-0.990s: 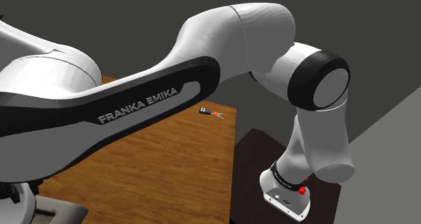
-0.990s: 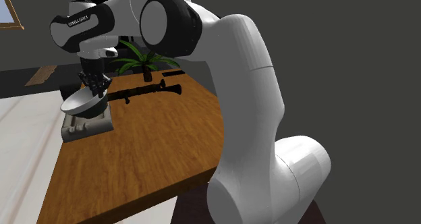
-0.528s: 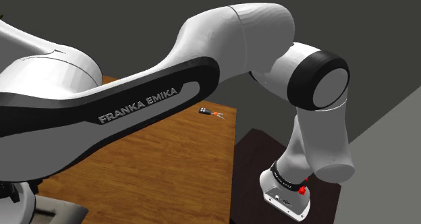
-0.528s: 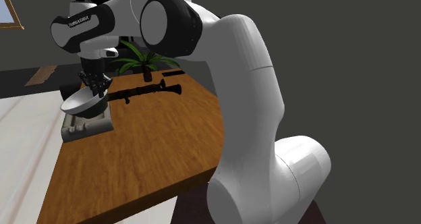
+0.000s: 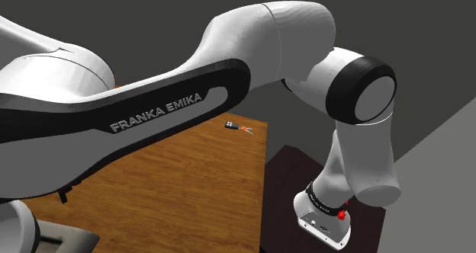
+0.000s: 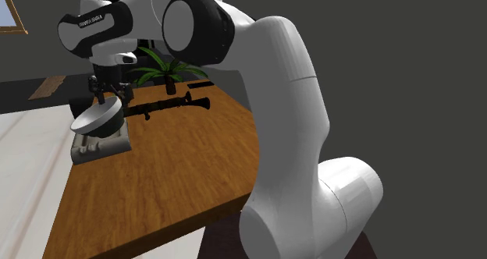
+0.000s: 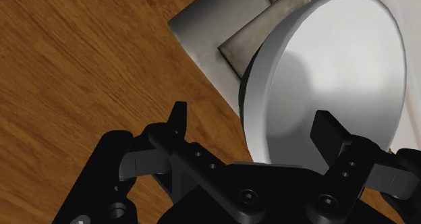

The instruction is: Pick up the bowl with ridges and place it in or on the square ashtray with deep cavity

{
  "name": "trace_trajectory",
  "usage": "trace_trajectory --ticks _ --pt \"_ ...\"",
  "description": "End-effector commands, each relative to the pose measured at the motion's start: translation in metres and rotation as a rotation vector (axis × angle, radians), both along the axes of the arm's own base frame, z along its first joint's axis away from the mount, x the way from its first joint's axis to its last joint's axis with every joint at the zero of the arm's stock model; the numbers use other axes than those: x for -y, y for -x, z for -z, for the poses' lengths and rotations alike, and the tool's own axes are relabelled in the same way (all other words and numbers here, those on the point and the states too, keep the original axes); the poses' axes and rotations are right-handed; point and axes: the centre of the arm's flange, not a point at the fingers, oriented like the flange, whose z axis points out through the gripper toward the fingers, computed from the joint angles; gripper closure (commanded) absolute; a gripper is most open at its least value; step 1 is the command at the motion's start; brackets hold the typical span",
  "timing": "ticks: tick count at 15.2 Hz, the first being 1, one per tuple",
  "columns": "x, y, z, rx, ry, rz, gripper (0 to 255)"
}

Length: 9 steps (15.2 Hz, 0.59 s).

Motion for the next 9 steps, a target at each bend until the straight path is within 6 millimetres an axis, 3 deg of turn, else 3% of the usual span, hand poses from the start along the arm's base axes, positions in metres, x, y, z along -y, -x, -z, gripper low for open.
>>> trace_trajectory --ticks 1,2,9 --pt "0.004 0.002 -0.023 0.000 0.001 0.000 0" --pt "0.006 0.002 -0.033 0.000 0.001 0.000 0" --pt "0.006 0.002 -0.033 0.000 0.001 0.000 0"
